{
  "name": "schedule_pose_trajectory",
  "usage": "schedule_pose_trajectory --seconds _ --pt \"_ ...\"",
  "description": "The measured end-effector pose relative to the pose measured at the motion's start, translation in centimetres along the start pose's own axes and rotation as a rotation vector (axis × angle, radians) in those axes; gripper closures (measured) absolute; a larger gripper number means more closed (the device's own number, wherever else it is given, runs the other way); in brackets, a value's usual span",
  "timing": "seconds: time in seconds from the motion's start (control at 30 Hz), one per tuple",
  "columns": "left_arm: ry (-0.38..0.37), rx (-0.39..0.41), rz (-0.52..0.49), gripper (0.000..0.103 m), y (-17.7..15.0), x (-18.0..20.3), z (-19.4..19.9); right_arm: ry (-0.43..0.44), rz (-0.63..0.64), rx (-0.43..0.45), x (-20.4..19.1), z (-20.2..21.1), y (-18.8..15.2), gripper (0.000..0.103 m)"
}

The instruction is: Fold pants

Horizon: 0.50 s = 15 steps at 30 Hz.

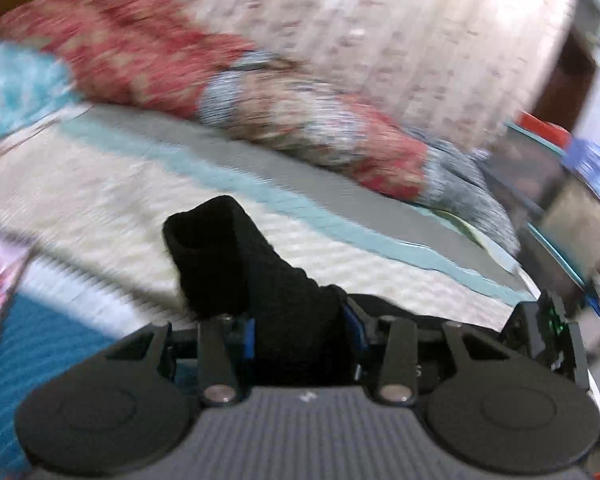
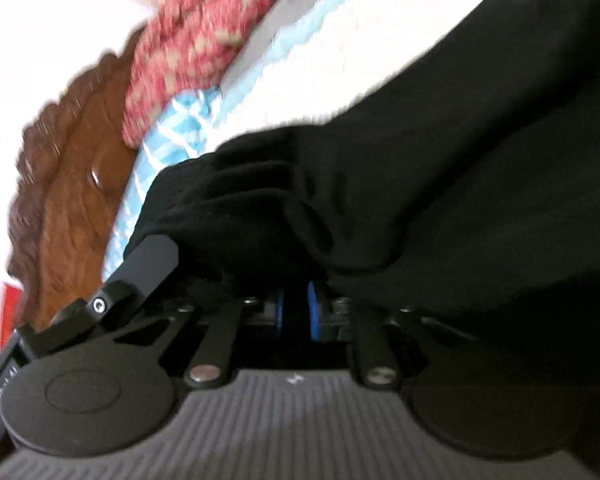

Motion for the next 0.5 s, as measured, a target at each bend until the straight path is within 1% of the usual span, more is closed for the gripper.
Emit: schedule_pose_trajectory --seconds 0.1,0.17,0.2,0.23,0.27,0.33,0.37,0.4,0.43,0.5 --pt "-0.101 -0.02 -0.085 0.064 -0.3 5.0 -1.6 -0.007 -0.035 0.098 1.7 4.3 2.3 0.088" --pt "-0.161 -0.06 -0.145 0.063 -1.7 8.4 -2.8 -0.054 -0.017 0.164 3.5 7.3 3.3 0.087" --pt "-0.189 -0.099 -0.17 0.062 -2.9 9.9 -3.6 -0.094 0.006 0.189 4.4 8.5 3.5 0.087" --pt "-0.211 -0.145 -0.184 0.057 -4.1 10.9 -4.5 -0.16 0.04 0.222 5.7 9.9 3.8 0.087" --pt "-0.222 -0.207 -0.203 0.054 -5.6 11.7 -5.3 -0.236 0.083 0.259 6.8 11.3 4.1 0.086" --pt "-0.22 -0.343 -0.238 0.05 -8.2 12.5 -6.5 -0.407 0.168 0.345 8.9 14.1 4.6 0.086" --pt "-0.218 -0.378 -0.249 0.05 -9.0 12.7 -6.3 -0.449 0.182 0.386 9.5 15.5 4.8 0.084" --pt "-0.219 -0.374 -0.266 0.043 -9.1 12.8 -5.7 -0.445 0.169 0.416 9.8 16.6 5.0 0.082" --pt "-0.215 -0.355 -0.283 0.031 -8.8 12.8 -5.2 -0.426 0.149 0.447 9.8 17.7 5.3 0.078" --pt "-0.192 -0.293 -0.304 0.021 -7.3 12.3 -3.8 -0.393 0.159 0.49 9.0 18.8 5.6 0.071"
Point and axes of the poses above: each gripper's, at about its wrist camera, not at the fingertips, and z roughly against the way its jaws point, x to its right, y to its top, the point moved 9 cm from there along -z, roughly the way its jaws point, and after that the axes turned 11 degrees about x, right-handed, at the moved point
